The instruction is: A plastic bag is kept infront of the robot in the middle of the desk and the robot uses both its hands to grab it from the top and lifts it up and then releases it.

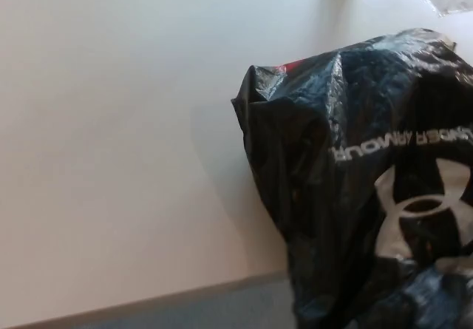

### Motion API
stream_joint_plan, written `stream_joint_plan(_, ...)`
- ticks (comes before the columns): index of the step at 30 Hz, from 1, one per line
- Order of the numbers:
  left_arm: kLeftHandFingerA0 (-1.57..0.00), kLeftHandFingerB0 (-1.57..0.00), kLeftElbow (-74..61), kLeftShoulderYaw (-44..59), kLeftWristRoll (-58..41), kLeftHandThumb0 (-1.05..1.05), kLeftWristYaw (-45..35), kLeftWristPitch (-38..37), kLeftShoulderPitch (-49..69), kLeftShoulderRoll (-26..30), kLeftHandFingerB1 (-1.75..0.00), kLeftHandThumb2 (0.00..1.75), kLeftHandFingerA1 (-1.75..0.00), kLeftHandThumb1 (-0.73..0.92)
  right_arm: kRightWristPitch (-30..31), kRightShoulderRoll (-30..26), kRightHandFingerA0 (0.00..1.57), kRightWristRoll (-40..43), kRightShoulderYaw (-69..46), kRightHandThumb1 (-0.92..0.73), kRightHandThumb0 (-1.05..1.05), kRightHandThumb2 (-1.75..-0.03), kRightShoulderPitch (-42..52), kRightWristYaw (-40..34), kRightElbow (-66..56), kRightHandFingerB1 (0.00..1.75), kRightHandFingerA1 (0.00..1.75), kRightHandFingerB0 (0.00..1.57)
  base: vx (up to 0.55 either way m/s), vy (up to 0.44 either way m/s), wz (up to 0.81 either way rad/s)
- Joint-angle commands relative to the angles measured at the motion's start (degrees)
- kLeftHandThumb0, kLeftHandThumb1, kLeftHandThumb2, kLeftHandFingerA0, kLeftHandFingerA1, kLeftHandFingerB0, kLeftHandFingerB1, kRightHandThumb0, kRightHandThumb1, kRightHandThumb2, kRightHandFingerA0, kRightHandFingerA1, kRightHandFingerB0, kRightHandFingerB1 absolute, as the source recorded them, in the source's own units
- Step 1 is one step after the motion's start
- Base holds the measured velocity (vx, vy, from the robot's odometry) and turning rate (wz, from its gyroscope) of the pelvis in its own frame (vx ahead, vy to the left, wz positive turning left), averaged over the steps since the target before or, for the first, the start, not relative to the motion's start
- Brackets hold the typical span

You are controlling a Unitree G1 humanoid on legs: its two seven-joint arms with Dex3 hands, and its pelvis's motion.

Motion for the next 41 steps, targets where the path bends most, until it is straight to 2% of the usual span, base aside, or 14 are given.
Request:
stream_joint_plan(1, 0.0, 0.0, 20.01, -0.97, -18.16, -0.59, 7.45, -46.46, 9.75, -15.05, -0.27, 1.0, -0.31, 0.69, -55.99, 15.91, 0.54, 4.07, -6.76, -0.72, -0.48, -0.62, 20.1, -9.38, 16.92, 0.37, 0.41, 0.46, 0.0, 0.0, 0.0)
stream_joint_plan(6, -0.11, -0.11, 22.98, -0.26, -15.81, -0.59, 7.77, -49.89, 7.79, -15.15, -0.21, 0.7, -0.26, 0.91, -53.18, 15.81, 0.54, 5.65, 0.26, -0.77, -0.5, -0.63, 22.75, -8.19, 15.72, 0.36, 0.41, 0.4, 0.0, 0.0, 0.0)
stream_joint_plan(14, -0.06, 0.0, 25.6, 1.3, -15.04, -0.63, 7.21, -52.15, 6.14, -15.09, -0.35, 0.99, -0.45, 0.67, -51.38, 15.19, 0.44, -0.92, 8.25, -0.72, -0.53, -0.62, 21.64, -5.4, 25.01, 0.36, 0.42, 0.35, 0.0, 0.0, 0.0)
stream_joint_plan(17, -0.13, -0.09, 27.46, 2.01, -14.63, -0.57, 7.33, -53.64, 5.03, -15.33, -0.26, 0.67, -0.31, 0.92, -55.53, 16.86, 0.46, -3.57, 8.52, -0.82, -0.65, -0.65, 24.3, -5.15, 23.31, 0.37, 0.39, 0.41, 0.0, 0.0, 0.0)
stream_joint_plan(19, 0.0, 0.0, 27.7, 1.6, -15.2, -0.31, 7.14, -53.89, 4.55, -14.98, -0.49, 1.17, -0.5, 0.66, -54.79, 17.45, 0.41, -3.74, 8.26, -0.81, -0.72, -0.67, 25.19, -5.41, 22.79, 0.36, 0.4, 0.35, 0.0, 0.0, 0.0)
stream_joint_plan(21, 0.0, 0.0, 28.62, 1.58, -15.34, -0.31, 6.98, -54.86, 3.87, -14.59, -0.49, 1.17, -0.5, 0.66, -55.21, 17.68, 0.37, -1.24, 9.03, -0.7, -0.76, -1.09, 24.27, -5.74, 25.33, 0.47, 0.55, 0.26, 0.0, 0.0, 0.0)
stream_joint_plan(25, 0.0, 0.0, 29.69, 0.1, -16.75, -0.32, 6.64, -55.5, 3.6, -13.95, -0.49, 1.16, -0.49, 0.63, -55.66, 16.41, 0.29, 0.38, 9.57, -0.74, -0.79, -1.1, 20.44, -5.81, 30.62, 0.48, 0.52, 0.27, 0.0, 0.0, 0.0)
stream_joint_plan(26, 0.0, 0.0, 30.9, 0.64, -16.68, -0.36, 6.07, -51.93, -1.15, -13.26, -0.49, 1.11, -0.49, 0.55, -55.92, 15.69, 0.34, -0.31, 9.57, -0.88, -0.75, -0.67, 19.85, -5.63, 31.0, 0.35, 0.39, 0.33, 0.0, 0.0, 0.0)
stream_joint_plan(30, -0.16, -0.09, 33.55, 2.8, -14.56, -0.77, 5.62, -46.86, -8.58, -12.14, -0.41, 1.01, -0.47, 0.74, -55.4, 16.01, 0.34, -2.52, 8.51, -0.85, -0.76, -0.66, 21.37, -6.09, 28.85, 0.35, 0.38, 0.34, 0.0, 0.0, 0.0)
stream_joint_plan(31, -0.18, -0.13, 34.47, 3.96, -12.4, -0.76, 6.56, -47.6, -9.11, -11.92, -0.42, 1.0, -0.47, 0.75, -55.55, 15.96, 0.29, -2.73, 8.41, -0.73, -0.8, -1.11, 21.03, -6.25, 29.33, 0.48, 0.52, 0.26, 0.0, 0.0, 0.0)
stream_joint_plan(33, -0.19, -0.12, 35.57, 4.82, -10.89, -0.76, 7.02, -48.22, -9.65, -11.71, -0.42, 1.01, -0.47, 0.74, -55.91, 15.91, 0.34, -3.72, 7.48, -0.88, -0.71, -0.67, 20.05, -6.75, 30.75, 0.34, 0.38, 0.34, 0.0, 0.0, 0.0)
stream_joint_plan(35, -0.28, -0.17, 35.82, 4.42, -12.15, -0.75, 6.39, -47.72, -9.66, -12.04, -0.28, 0.68, -0.36, 0.91, -56.69, 16.9, 0.32, -2.44, 7.26, -0.71, -0.72, -1.07, 19.57, -7.44, 32.52, 0.49, 0.54, 0.28, 0.0, 0.0, 0.0)
stream_joint_plan(36, -0.29, -0.19, 36.14, 4.46, -12.4, -0.75, 6.23, -47.81, -9.78, -12.11, -0.28, 0.68, -0.36, 0.91, -57.52, 17.2, 0.37, -2.21, 7.06, -0.87, -0.64, -0.66, 19.48, -7.53, 32.88, 0.36, 0.39, 0.37, 0.0, 0.0, 0.0)
stream_joint_plan(41, -0.2, -0.14, 37.42, 4.5, -12.93, -0.75, 5.63, -49.64, -10.81, -11.26, -0.42, 1.0, -0.47, 0.73, -58.18, 17.51, 0.36, -3.19, 6.66, -0.89, -0.63, -0.67, 18.82, -7.78, 33.92, 0.35, 0.38, 0.36, 0.0, 0.0, 0.0)
